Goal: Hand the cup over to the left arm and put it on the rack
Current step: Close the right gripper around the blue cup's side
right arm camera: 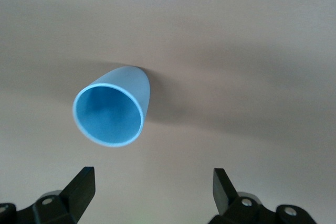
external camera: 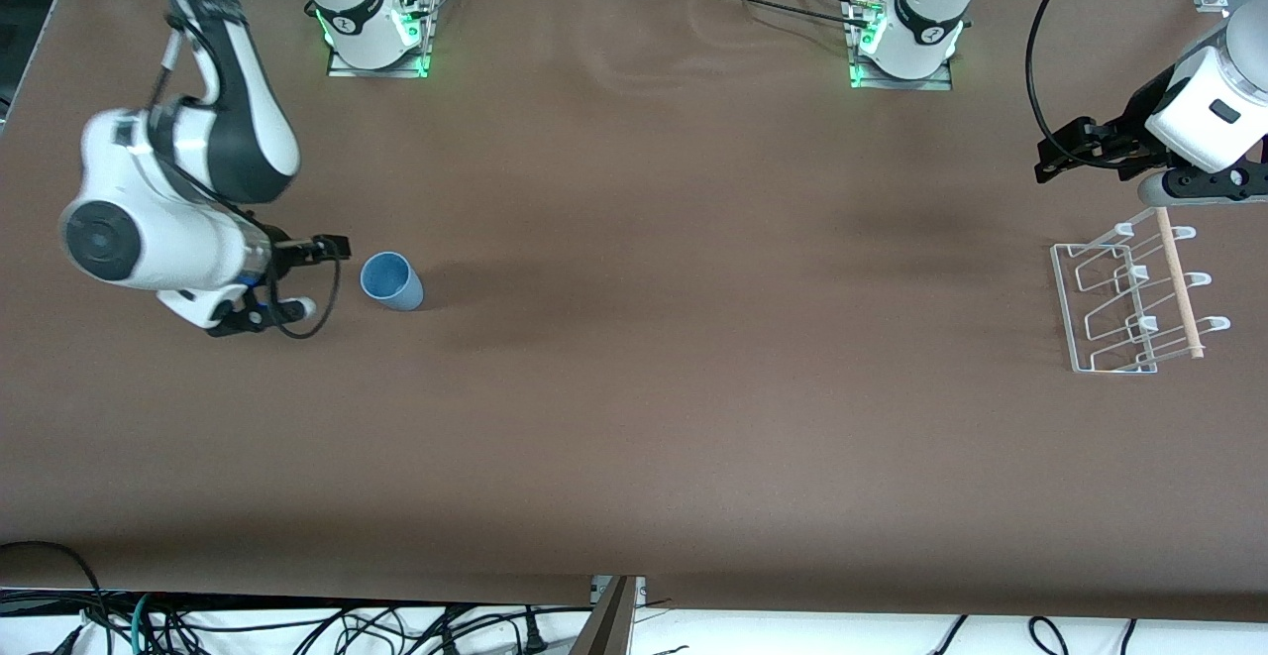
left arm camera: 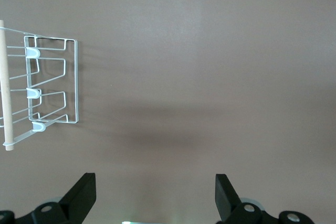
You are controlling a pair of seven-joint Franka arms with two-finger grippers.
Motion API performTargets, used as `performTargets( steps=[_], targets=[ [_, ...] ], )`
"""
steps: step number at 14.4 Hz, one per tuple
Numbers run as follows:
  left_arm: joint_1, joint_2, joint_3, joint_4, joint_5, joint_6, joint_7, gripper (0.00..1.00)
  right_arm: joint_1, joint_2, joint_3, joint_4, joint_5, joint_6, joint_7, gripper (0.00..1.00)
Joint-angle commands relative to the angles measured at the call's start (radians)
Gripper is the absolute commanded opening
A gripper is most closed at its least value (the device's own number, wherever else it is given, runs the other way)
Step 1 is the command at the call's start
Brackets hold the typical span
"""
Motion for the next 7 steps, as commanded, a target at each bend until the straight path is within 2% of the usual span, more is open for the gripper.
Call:
performTargets(
  steps=[1,7],
  targets=[
    [0.006,0.007,-0.01,0.018,0.017,-0.015,-0.013,1.0,0.004,0.005,-0.003,-0.047,-0.013,0.057,0.014,0.99],
    [0.006,0.006,-0.008,0.018,0.017,-0.018,-0.014,1.0,0.013,0.104,-0.003,-0.052,-0.012,0.097,0.016,0.99]
  ],
)
